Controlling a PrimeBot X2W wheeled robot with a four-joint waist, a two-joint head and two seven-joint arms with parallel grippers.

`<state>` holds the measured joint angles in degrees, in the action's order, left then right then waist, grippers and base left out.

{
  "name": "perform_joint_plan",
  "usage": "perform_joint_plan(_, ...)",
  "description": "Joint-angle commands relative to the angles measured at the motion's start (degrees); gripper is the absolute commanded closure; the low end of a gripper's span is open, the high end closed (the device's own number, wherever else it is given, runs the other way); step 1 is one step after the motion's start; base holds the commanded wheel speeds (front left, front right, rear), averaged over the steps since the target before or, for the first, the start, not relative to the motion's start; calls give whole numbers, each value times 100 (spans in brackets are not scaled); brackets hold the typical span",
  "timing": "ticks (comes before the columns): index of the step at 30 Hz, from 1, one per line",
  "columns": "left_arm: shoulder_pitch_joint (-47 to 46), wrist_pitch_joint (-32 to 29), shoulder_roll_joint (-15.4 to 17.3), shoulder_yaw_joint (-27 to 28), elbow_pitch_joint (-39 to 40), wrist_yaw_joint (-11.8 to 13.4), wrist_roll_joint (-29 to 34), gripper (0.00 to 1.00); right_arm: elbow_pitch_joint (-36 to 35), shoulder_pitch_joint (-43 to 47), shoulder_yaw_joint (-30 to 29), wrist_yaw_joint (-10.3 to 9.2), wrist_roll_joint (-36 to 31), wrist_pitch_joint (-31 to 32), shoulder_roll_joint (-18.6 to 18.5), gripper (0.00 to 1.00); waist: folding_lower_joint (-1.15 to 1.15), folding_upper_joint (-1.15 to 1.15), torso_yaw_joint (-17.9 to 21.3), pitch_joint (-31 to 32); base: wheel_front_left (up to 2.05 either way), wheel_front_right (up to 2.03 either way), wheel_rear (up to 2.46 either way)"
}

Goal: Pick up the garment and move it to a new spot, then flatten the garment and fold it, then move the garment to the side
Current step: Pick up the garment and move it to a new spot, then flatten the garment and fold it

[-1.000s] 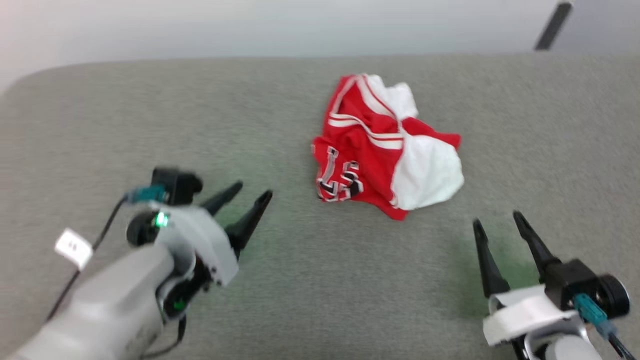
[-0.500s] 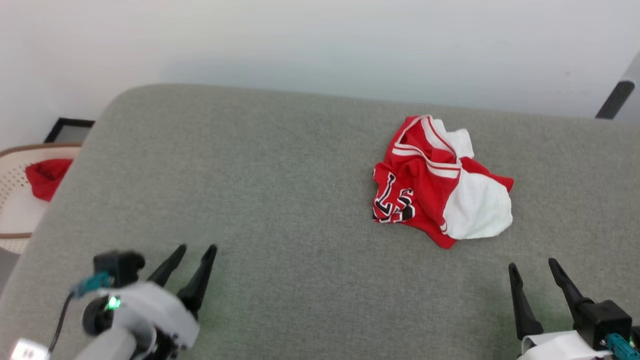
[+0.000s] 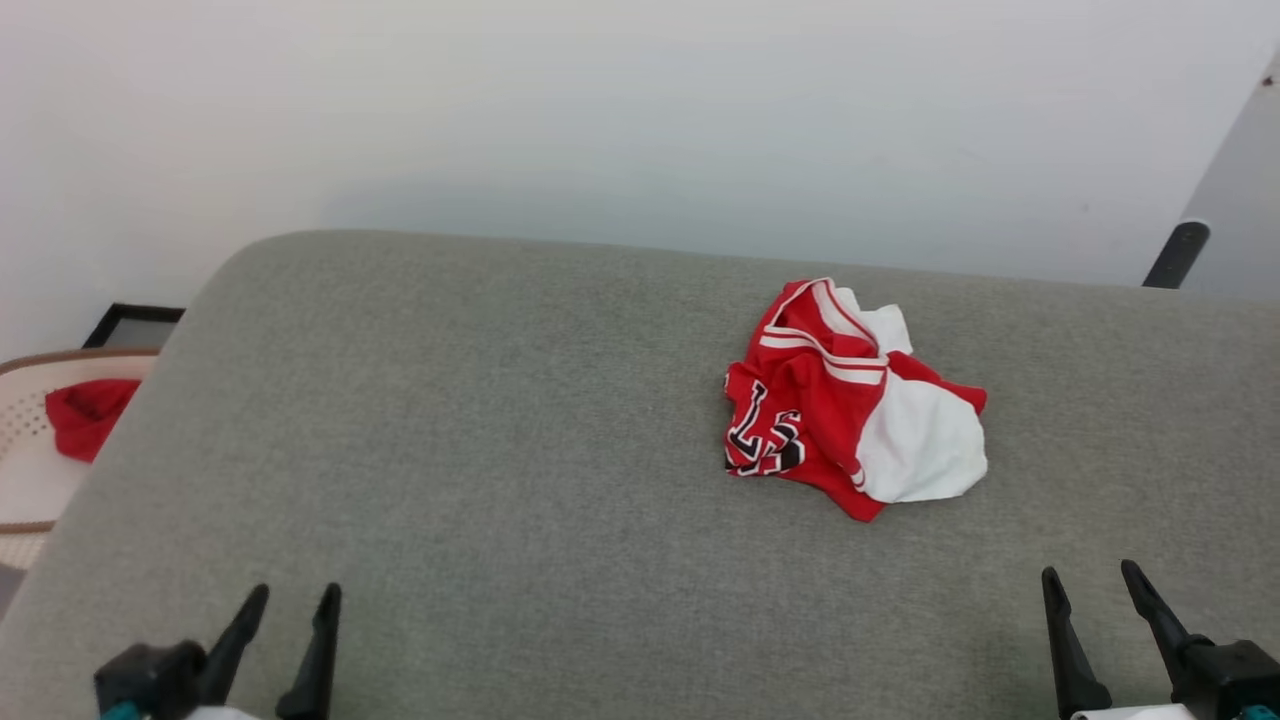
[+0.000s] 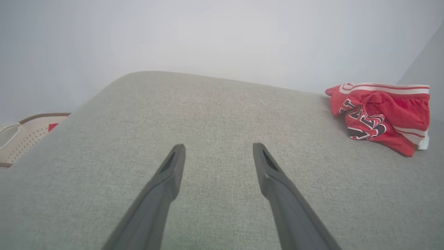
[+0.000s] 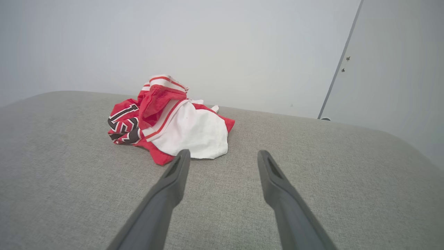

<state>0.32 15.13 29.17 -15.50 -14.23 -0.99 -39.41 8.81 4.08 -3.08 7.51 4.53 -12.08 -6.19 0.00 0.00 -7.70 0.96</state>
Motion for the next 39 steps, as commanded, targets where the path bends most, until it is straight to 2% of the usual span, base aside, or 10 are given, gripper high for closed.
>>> perform_joint_plan(1,146,-1,-65,141,111,10,194,0,-33,22,-8,-4,42,-11,-19,0,0,0,69,30,0,0,0)
perform_joint_plan(11,616,0,-509,961,710,-224,1338,0,-174,-56,-158,-4,241,-21,16,0,0,0,164,44,0,0,0)
perform_joint_plan(17,756,0,-782,1212,817,-415,1718,0,-212,-54,-189,-4,300,18,42,0,0,0,186,27,0,0,0)
perform_joint_plan(25,812,0,-1030,1396,750,-559,1923,0,-158,-46,-170,-4,289,-19,73,0,0,0,192,6,0,0,0)
perform_joint_plan(39,794,0,-1179,1501,731,-650,2068,0,-115,-111,-131,-4,280,-7,88,0,0,0,209,-57,0,0,0)
